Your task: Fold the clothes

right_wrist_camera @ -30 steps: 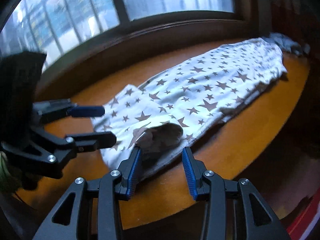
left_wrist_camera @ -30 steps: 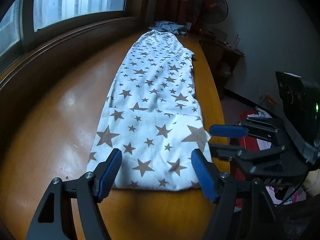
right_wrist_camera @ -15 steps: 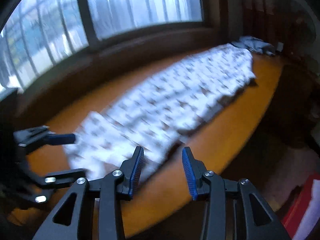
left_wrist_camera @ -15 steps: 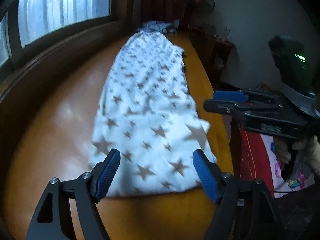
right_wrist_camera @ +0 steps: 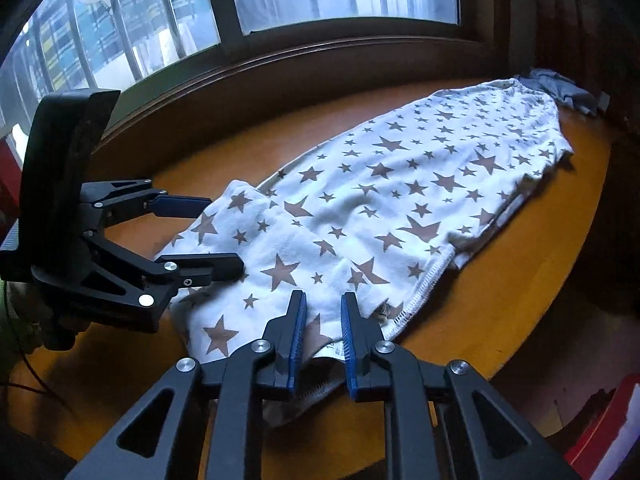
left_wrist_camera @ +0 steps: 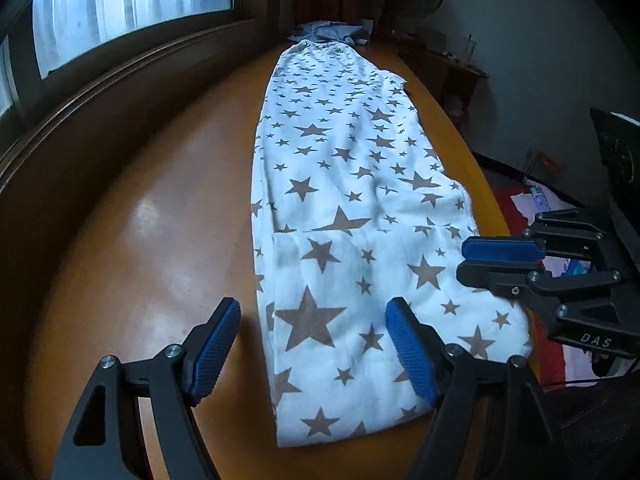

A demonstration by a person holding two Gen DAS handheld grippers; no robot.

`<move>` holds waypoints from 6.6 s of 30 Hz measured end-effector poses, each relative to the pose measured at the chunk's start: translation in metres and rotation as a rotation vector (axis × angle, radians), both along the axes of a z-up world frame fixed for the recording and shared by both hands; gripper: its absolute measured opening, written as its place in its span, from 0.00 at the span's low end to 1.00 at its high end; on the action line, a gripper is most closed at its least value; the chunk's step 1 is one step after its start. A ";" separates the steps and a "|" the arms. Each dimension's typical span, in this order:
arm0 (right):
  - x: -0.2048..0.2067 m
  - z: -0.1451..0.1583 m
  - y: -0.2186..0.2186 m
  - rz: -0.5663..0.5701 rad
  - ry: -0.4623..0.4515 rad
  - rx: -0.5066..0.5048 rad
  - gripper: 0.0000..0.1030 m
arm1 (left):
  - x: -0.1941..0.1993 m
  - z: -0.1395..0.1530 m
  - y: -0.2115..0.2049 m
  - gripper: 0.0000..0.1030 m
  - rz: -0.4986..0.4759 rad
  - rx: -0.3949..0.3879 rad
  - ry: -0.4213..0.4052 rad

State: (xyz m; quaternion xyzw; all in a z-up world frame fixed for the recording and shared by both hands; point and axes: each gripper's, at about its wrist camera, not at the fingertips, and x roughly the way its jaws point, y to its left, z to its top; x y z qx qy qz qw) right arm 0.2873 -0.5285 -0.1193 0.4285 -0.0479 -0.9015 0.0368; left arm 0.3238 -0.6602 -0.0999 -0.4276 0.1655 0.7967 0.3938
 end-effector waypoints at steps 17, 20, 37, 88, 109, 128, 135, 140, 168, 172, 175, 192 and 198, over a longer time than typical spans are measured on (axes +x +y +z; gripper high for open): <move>0.025 0.018 -0.013 -0.077 -0.003 0.074 0.38 | 0.021 0.010 -0.004 0.72 -0.045 -0.039 0.038; 0.035 0.020 -0.019 -0.058 -0.010 0.089 0.38 | 0.024 0.013 -0.008 0.72 -0.048 -0.051 0.053; 0.053 -0.001 -0.063 0.074 -0.075 0.183 0.45 | 0.042 0.004 -0.061 0.76 -0.091 -0.085 0.042; -0.030 0.048 0.055 -0.118 0.109 -0.047 0.10 | -0.052 0.055 0.073 0.41 -0.069 0.031 0.088; -0.055 0.003 0.090 -0.198 -0.030 -0.160 0.12 | -0.084 -0.003 0.100 0.56 0.033 -0.046 0.027; 0.007 0.015 0.044 -0.139 0.009 -0.018 0.54 | -0.035 0.013 0.031 0.63 -0.051 -0.100 0.096; 0.008 0.008 0.021 -0.111 -0.016 0.040 0.54 | -0.019 0.003 0.029 0.63 -0.162 -0.079 0.066; 0.004 0.001 0.018 -0.140 -0.030 0.062 0.54 | -0.013 -0.010 0.038 0.63 -0.221 -0.080 0.063; 0.003 0.048 0.035 -0.191 0.103 0.073 0.17 | -0.012 0.044 0.068 0.58 -0.194 0.089 0.085; -0.011 0.057 0.055 -0.187 0.149 0.039 0.17 | -0.028 0.055 0.077 0.59 -0.160 0.085 0.091; -0.018 0.061 0.066 -0.174 0.175 0.029 0.17 | -0.038 0.061 0.087 0.59 -0.137 0.080 0.109; -0.084 0.040 0.130 -0.191 0.151 0.002 0.17 | -0.108 0.043 0.155 0.59 -0.053 0.020 0.176; -0.102 0.019 0.145 -0.250 0.085 -0.004 0.17 | -0.129 0.020 0.172 0.59 -0.030 -0.008 0.150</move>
